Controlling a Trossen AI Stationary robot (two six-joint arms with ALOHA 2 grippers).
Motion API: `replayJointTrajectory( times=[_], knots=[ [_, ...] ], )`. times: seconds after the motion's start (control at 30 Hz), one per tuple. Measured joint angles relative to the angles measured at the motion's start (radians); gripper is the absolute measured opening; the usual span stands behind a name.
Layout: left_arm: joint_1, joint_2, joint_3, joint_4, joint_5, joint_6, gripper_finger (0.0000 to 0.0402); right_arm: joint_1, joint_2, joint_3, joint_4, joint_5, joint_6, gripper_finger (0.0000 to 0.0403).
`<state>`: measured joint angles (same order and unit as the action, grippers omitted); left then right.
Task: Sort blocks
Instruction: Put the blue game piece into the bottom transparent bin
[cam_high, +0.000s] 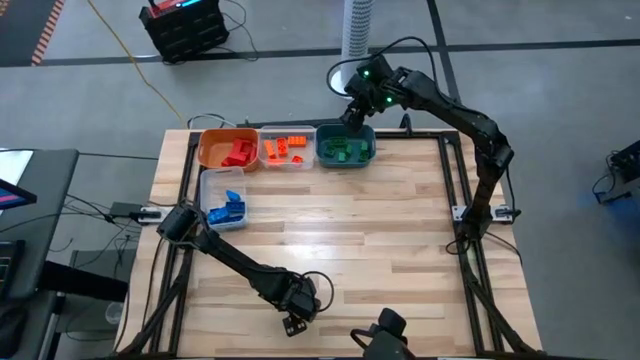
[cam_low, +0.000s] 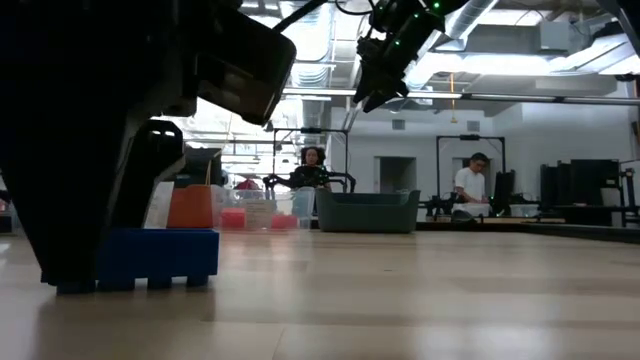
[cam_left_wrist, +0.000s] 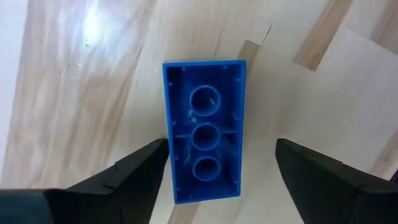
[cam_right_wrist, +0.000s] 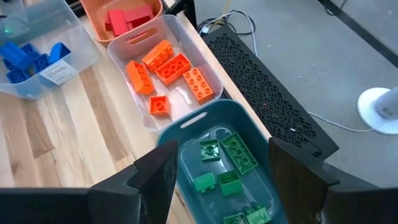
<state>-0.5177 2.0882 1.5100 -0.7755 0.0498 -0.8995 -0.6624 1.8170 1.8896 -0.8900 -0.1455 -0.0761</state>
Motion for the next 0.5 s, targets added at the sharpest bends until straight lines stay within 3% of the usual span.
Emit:
replayJointTrajectory(
  times=[0.13, 0.37, 0.5],
  knots=[
    [-0.001, -0.003, 0.000, -0.014, -0.033, 0.014, 0.0259, 0.000, 0.000, 0.000, -0.001, 0.000, 0.000, 0.0256],
    [-0.004, -0.002, 0.002, -0.035, -0.066, 0.063, 0.0130, 0.000, 0.000, 0.000, 0.000, 0.000, -0.012, 0.0255],
    [0.013, -0.015, 0.001, -0.096, -0.052, 0.080, 0.0128, 0.000, 0.000, 0.000, 0.000, 0.000, -0.011, 0.0255]
  ],
)
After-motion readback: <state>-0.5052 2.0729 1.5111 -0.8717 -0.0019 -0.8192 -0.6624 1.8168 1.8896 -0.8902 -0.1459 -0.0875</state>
